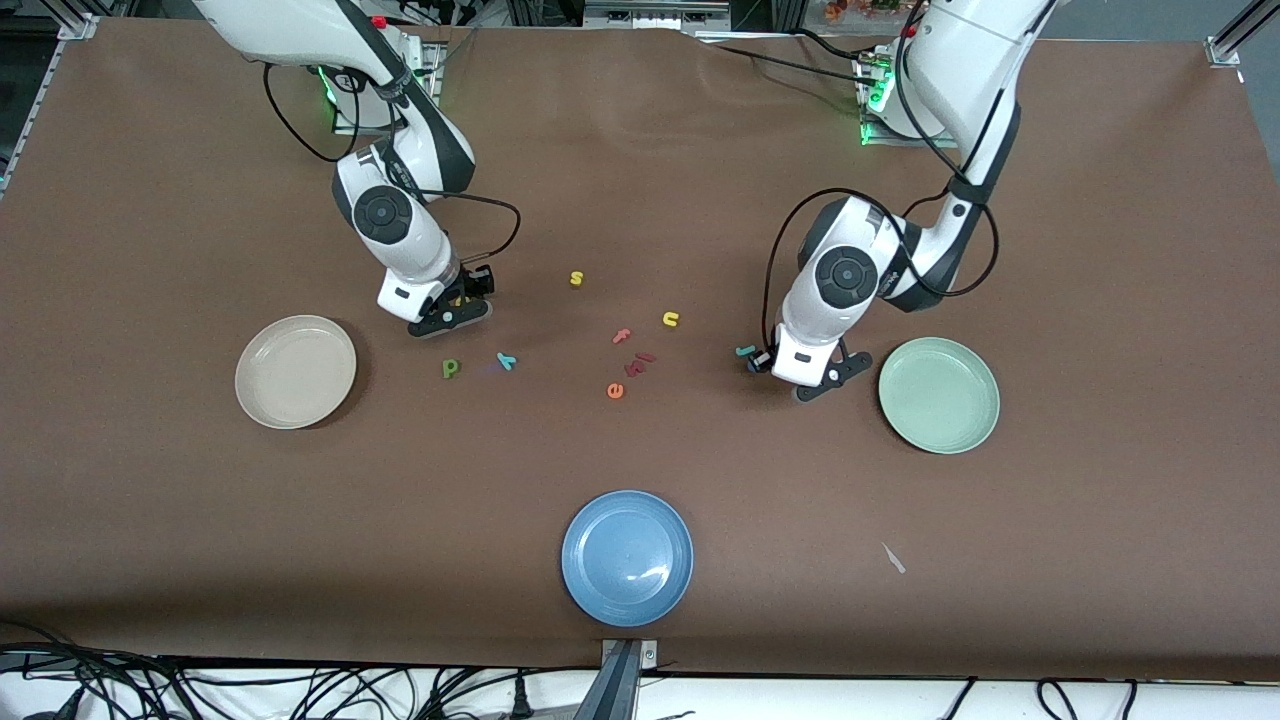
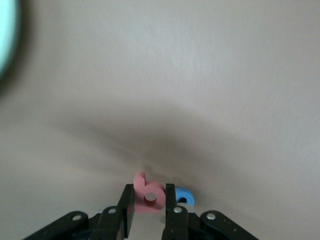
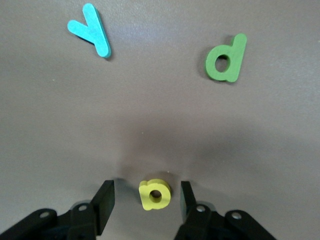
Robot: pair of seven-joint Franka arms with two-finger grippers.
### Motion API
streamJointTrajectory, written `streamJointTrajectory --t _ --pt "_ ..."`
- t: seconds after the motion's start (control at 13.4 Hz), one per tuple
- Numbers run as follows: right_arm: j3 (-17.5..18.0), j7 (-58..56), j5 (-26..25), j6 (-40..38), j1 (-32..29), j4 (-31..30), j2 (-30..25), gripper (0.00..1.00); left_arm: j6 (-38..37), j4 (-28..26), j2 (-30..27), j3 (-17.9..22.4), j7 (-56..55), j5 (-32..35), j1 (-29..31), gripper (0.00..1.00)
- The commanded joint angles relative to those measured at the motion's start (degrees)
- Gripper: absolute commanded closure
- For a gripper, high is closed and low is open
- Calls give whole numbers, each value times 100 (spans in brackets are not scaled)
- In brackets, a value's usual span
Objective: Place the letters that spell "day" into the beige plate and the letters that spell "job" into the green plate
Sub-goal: 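Carry the pink b onto the green plate with the left gripper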
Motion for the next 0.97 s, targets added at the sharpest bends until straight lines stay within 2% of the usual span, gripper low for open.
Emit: streamJointTrajectory --t 0.0,0.07,0.3,0.67,0.82,0.89 --pt "-50 5 -222 -76 -39 144 145 38 -730 239 -304 28 639 228 384 100" --pt "-86 -3 -284 -76 -39 144 145 39 -888 248 -401 28 972 237 620 100" --pt "-174 -179 -320 -76 -48 144 145 50 -1101 239 -472 19 1826 377 1201 100" --pt "-165 -118 -320 -76 -39 144 172 58 -1048 230 -86 10 2872 668 1974 100" --pt "-165 -91 -285 -93 -39 144 172 63 -1048 195 98 1 3023 659 2047 89" --pt "-165 -13 -284 -93 -39 144 172 64 -1048 195 169 1 3006 659 2047 76"
